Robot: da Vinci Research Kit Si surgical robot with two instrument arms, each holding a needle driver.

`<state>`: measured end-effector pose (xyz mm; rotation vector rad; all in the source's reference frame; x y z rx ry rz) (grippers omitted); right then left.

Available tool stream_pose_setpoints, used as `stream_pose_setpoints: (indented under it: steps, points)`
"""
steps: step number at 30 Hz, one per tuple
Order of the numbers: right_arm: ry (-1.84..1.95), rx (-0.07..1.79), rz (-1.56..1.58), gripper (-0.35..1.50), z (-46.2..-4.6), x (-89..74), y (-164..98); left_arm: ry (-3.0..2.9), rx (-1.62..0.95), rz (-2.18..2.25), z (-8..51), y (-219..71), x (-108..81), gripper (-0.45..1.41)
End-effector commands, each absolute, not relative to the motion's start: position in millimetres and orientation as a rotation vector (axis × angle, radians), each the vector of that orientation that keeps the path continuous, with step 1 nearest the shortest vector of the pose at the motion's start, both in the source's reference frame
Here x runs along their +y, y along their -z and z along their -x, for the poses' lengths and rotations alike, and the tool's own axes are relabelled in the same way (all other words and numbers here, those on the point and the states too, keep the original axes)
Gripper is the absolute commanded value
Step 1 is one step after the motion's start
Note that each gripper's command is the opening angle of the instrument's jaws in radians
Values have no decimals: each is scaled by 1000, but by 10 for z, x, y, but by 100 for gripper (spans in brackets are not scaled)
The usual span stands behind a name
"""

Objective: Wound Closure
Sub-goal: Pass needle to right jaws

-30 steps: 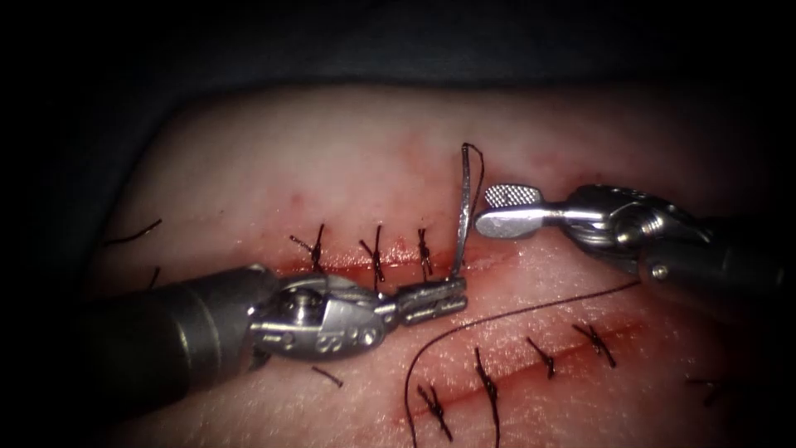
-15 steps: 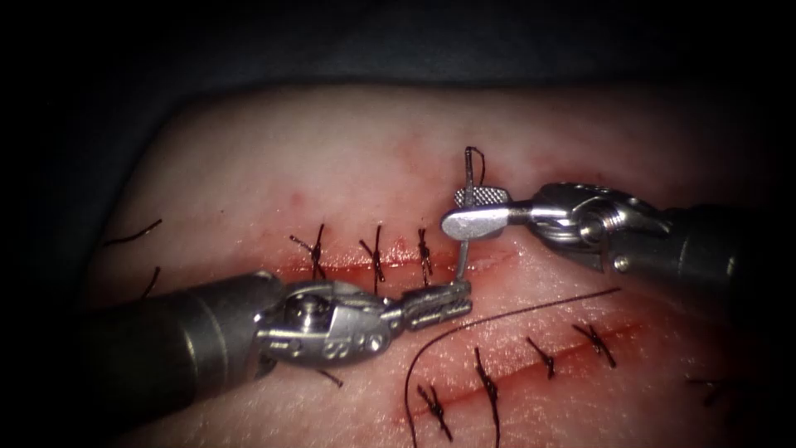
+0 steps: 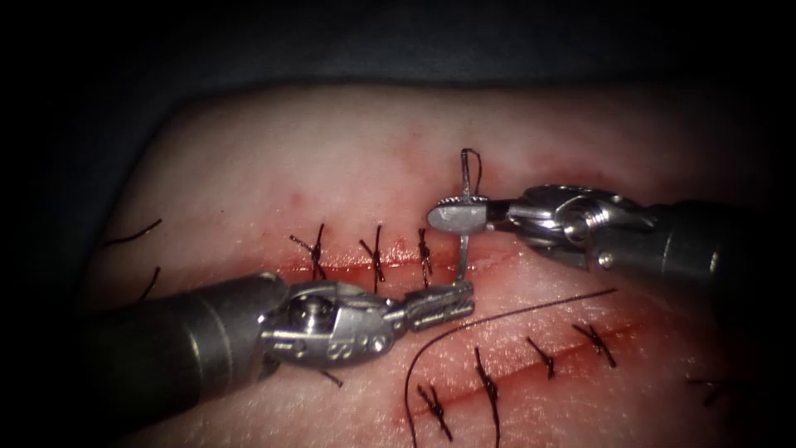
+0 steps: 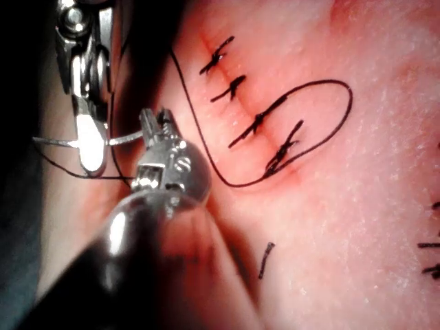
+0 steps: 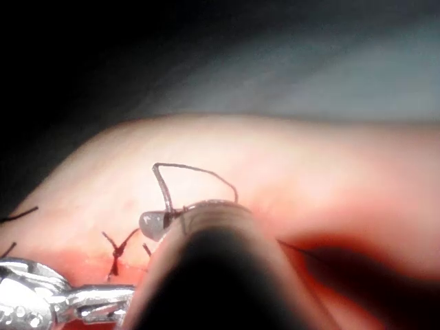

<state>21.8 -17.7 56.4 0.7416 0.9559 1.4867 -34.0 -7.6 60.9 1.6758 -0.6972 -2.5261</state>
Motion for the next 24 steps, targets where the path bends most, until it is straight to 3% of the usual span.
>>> stream_pose_setpoints:
  steps: [1,6,7,8,9,11,12,14,20,24]
  points:
    - [-1471,960,-723,-35,-228,-169,-568,2524,-701,-1678,347,-610,-70,-45]
    - [-1454,944,-675,-35,-224,-166,-569,2526,-705,-1674,348,-611,-72,-45]
    - [-1451,945,-671,-35,-224,-165,-569,2526,-706,-1673,349,-610,-72,-25]
    - [-1451,941,-672,-35,-223,-165,-569,2527,-707,-1672,350,-610,-72,17]
    - [-1446,941,-669,-35,-222,-164,-569,2533,-703,-1675,350,-609,-72,42]
    - [-1444,944,-665,-35,-221,-162,-569,2615,-644,-1717,350,-608,-72,81]
    - [-1438,953,-658,-35,-218,-160,-568,2698,-577,-1766,348,-606,-72,86]
    - [-1426,964,-647,-35,-214,-158,-568,2745,-529,-1800,344,-604,-72,59]
    - [-1372,1043,-613,-35,-197,-151,-575,2821,-418,-1875,328,-601,-61,49]
    - [-1263,1122,-572,-35,-193,-150,-578,2835,-299,-1837,323,-608,-45,-11]
